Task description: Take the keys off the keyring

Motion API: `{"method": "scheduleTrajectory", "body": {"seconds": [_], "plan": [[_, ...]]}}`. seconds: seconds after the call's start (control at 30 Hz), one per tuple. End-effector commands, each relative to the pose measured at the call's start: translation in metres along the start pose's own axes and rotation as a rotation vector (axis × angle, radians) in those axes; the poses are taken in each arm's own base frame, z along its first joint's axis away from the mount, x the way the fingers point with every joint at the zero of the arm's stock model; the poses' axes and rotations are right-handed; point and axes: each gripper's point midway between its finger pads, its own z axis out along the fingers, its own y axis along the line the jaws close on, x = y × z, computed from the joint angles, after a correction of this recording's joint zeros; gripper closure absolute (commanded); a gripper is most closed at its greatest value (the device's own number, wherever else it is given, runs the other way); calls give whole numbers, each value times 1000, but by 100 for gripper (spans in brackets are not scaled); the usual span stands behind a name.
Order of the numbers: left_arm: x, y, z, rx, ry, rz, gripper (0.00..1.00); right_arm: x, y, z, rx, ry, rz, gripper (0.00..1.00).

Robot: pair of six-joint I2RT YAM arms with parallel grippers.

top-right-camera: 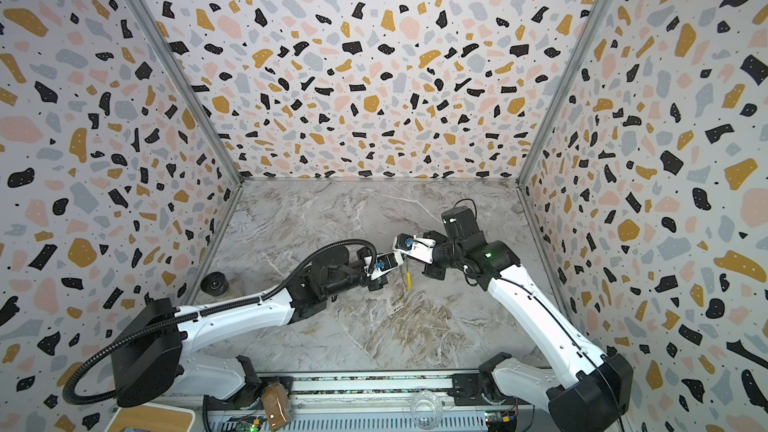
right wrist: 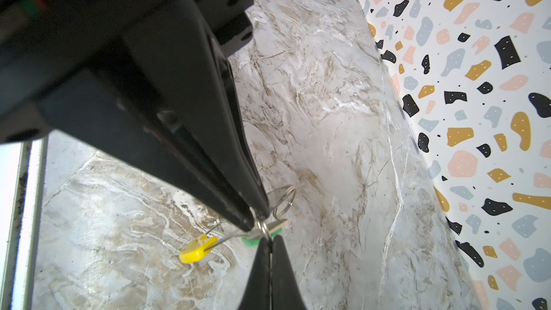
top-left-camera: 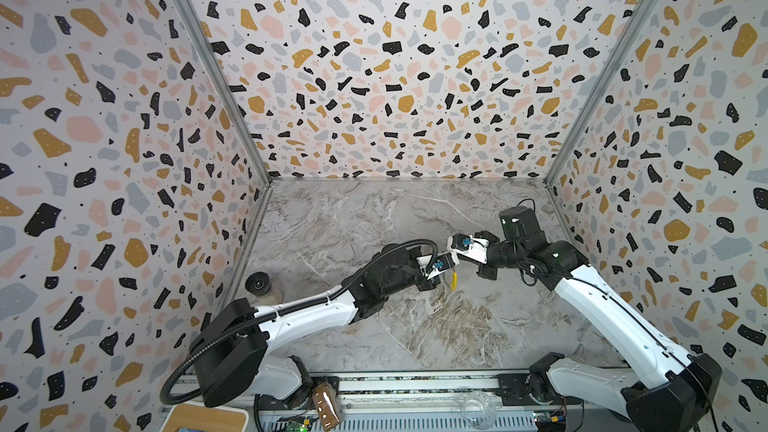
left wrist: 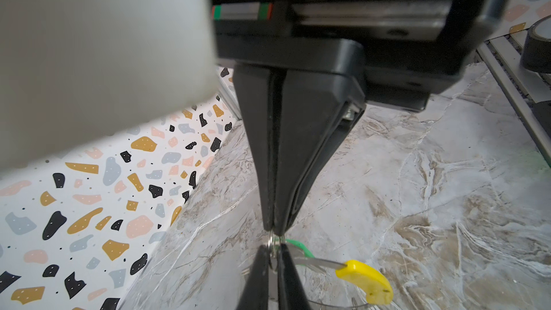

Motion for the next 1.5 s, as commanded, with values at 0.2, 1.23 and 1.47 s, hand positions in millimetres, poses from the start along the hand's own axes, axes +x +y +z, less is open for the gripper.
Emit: {"method": "scheduleTrajectory", "body": {"seconds": [0.2, 1.23, 1.47], "plan": [[-6, 15, 3, -58, -8, -33, 97, -42, 5, -18, -37, -142, -82, 98], [-18, 6, -28, 189, -103, -97, 79, -31, 7, -9, -85, -86, -13, 98], [-16, 8, -22, 168, -99, -107, 80, -32, 7, -8, -85, -90, -11, 98]]}}
